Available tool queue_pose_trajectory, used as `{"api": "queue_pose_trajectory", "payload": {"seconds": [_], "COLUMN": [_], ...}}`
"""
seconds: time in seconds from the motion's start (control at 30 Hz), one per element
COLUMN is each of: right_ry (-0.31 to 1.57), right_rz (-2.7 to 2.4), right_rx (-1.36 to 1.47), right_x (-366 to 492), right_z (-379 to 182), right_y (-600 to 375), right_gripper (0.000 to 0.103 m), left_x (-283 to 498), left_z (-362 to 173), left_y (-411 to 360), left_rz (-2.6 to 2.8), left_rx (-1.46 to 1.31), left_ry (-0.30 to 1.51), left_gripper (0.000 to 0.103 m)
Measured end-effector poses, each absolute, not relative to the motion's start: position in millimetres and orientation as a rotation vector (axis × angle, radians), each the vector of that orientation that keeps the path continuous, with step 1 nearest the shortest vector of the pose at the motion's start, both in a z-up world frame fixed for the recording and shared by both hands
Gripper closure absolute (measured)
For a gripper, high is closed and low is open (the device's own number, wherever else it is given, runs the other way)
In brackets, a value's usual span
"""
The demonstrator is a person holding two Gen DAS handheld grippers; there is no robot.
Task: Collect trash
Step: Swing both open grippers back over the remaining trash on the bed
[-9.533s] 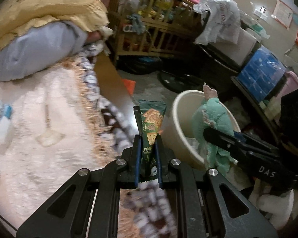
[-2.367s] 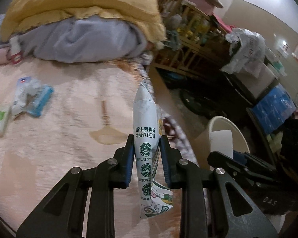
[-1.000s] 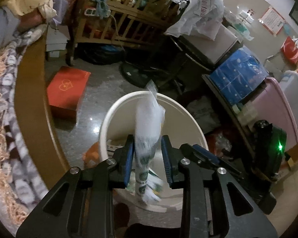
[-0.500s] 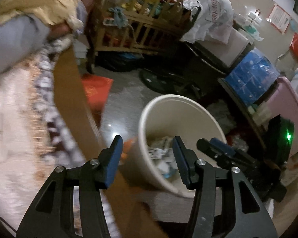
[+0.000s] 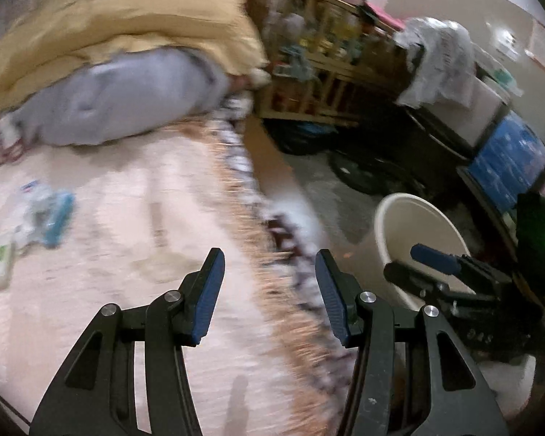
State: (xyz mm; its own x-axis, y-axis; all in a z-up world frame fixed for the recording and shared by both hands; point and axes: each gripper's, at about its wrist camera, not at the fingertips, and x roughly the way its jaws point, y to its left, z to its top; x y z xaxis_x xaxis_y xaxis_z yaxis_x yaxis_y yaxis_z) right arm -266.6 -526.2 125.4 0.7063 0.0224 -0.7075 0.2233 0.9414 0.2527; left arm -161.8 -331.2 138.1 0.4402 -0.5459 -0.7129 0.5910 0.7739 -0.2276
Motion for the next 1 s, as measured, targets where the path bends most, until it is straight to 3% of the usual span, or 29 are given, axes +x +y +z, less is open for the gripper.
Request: {"api": "queue_pose_trajectory", "payload": {"seconds": [0.67, 1.0], "right_ry": [0.891, 0.891], "right_rz": [0.3, 0.396], "right_rx": [0.201, 0.048], "right_x": [-95, 6], "right_z": [114, 97], "right_y": [-314, -254], "right_gripper": [0.033, 0.033], "left_x": [-69, -18], "left_z": [105, 68], "left_y": [-83, -61], "left_rz": [-0.26, -0.219], "left_rx": [-0.085, -0.108], "left_ry": [0.937, 1.003], "left_gripper": [0.049, 0.047]}}
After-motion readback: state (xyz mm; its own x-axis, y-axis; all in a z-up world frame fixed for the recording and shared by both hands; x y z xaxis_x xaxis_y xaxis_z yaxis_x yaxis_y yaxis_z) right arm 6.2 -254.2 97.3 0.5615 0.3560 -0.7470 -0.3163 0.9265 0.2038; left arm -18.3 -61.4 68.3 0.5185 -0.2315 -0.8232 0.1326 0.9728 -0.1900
